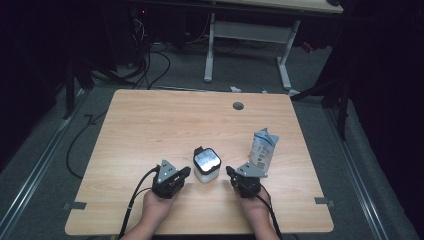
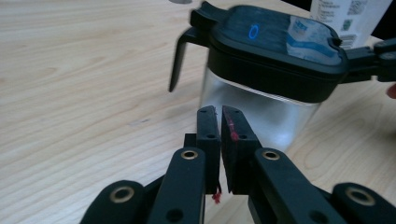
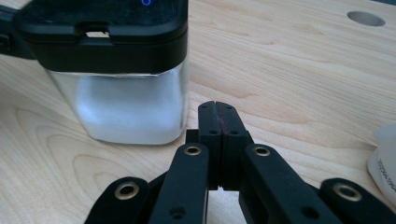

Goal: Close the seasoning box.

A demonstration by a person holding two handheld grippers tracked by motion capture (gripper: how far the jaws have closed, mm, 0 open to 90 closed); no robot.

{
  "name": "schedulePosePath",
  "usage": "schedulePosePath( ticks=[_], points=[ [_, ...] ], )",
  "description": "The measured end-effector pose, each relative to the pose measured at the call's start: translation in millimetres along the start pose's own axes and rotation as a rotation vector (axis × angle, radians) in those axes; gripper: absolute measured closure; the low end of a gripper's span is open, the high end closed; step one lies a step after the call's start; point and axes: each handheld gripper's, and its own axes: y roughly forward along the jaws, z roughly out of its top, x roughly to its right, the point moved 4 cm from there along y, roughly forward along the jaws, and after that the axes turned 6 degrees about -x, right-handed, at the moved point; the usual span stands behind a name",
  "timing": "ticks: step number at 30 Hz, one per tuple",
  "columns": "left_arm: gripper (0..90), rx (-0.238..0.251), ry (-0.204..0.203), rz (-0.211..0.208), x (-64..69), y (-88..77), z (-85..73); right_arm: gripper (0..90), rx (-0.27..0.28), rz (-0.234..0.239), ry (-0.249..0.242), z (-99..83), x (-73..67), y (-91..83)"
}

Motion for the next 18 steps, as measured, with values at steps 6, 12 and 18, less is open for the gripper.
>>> schedulePosePath(
  ticks=[6,12,18],
  points=[
    [89.2,-0.014,-0.026,0.007,2.8,9.8,1.3,90.0,-0.004,-0.001,-0.008,7.4,0.7,5.4],
    [89.7,-0.013,-0.024,0.012,3.0,13.0,4.4,90.0,-0.003,-0.005,-0.016,11.4,0.2,7.8],
    [87.9,-0.003,-0.006,0.057,-6.7,1.3,1.9,90.0,0.000,-0.003,-0.016,13.8,0.8,9.5]
  ],
)
